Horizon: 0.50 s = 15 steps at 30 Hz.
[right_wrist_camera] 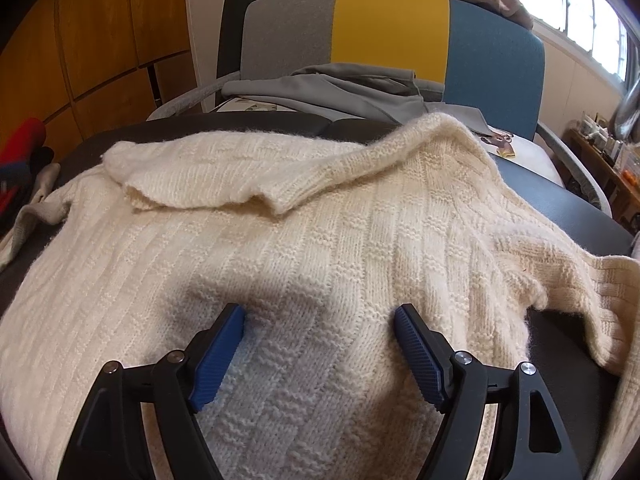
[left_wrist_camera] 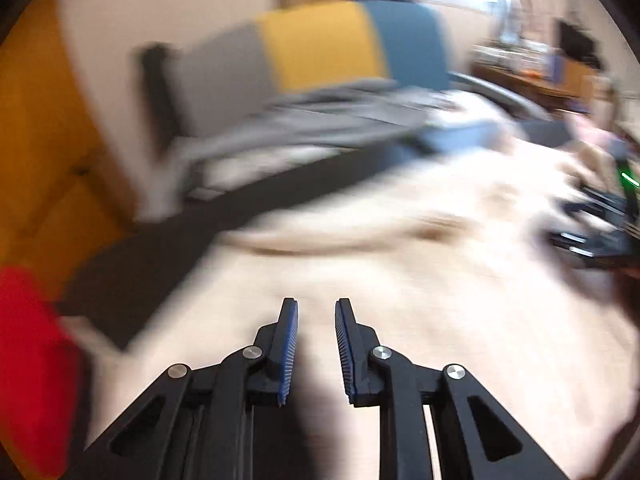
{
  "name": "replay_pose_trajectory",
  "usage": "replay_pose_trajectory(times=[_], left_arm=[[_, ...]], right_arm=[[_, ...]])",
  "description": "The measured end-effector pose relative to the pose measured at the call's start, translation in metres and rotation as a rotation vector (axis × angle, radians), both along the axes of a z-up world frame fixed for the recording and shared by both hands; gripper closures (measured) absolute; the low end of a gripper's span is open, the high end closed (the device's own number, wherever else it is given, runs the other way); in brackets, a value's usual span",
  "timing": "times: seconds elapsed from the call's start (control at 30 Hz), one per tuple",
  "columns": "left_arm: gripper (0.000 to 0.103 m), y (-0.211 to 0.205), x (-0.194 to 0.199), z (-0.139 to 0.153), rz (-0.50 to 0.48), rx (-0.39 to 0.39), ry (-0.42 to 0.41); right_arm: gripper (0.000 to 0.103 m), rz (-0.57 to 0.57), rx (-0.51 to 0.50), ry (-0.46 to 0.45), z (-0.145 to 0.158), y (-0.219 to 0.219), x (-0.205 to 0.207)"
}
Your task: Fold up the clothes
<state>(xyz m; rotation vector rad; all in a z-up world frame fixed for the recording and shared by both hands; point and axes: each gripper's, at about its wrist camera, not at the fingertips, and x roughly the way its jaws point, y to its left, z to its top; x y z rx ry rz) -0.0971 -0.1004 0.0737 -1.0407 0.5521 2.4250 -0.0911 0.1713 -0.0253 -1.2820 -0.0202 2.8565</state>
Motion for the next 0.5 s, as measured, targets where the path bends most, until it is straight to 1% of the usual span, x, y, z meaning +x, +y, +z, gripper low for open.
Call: replay_pose_trajectory(times=[0.07, 0.1, 0.13, 0.17, 0.23, 0.3, 0.33, 0.37, 0.4, 0.43, 0.47, 0.5], left_arm=[[0.084, 0.030, 0.020, -0.031, -0.035, 0.017, -0.048], [0.086, 0.044, 0.030, -0.046, -0.053, 0.026, -0.072], [0.086, 0.049, 0.043, -0.054, -0.048, 0.046, -0.063], [0.086, 0.043, 0.053, -0.055, -0.035, 0.074, -0.048], [0.087, 0.026, 0.067, -0.055, -0.032, 0.128, -0.064], [0.087, 0.020, 0.075, -0.047, -0.055, 0.168, -0.124], [0.087, 0.014, 0.060, -0.041, -0.051, 0.218, -0.160], [0.087, 0.005, 0.031, -0.036, -0.032, 0.294, -0.199], [0.086, -0.005, 0.001, -0.030, -0.013, 0.370, -0.239], [0.084, -0.011, -0.020, -0.025, 0.014, 0.464, -0.287], [0.082, -0.014, -0.036, -0.021, 0.053, 0.558, -0.353], [0.081, -0.011, -0.053, -0.023, 0.084, 0.610, -0.409]], right_arm=[[0.026, 0.006, 0.015, -0.007, 0.001, -0.004, 0.004], [0.026, 0.012, 0.020, -0.009, 0.001, -0.005, 0.007], [0.026, 0.019, 0.023, -0.011, 0.001, -0.007, 0.012], [0.026, 0.025, 0.023, -0.012, 0.001, -0.008, 0.019], [0.026, 0.033, 0.004, -0.011, 0.002, -0.006, 0.031], [0.026, 0.042, -0.018, -0.011, 0.003, -0.003, 0.042], [0.026, 0.047, -0.041, -0.006, 0.005, 0.000, 0.045], [0.029, 0.054, -0.076, 0.004, 0.009, 0.004, 0.046], [0.039, 0.051, -0.120, 0.018, 0.015, 0.009, 0.045], [0.040, 0.033, -0.183, 0.027, 0.020, 0.017, 0.041], [0.040, 0.006, -0.257, 0.030, 0.023, 0.026, 0.035], [0.039, -0.021, -0.330, 0.033, 0.027, 0.034, 0.029]])
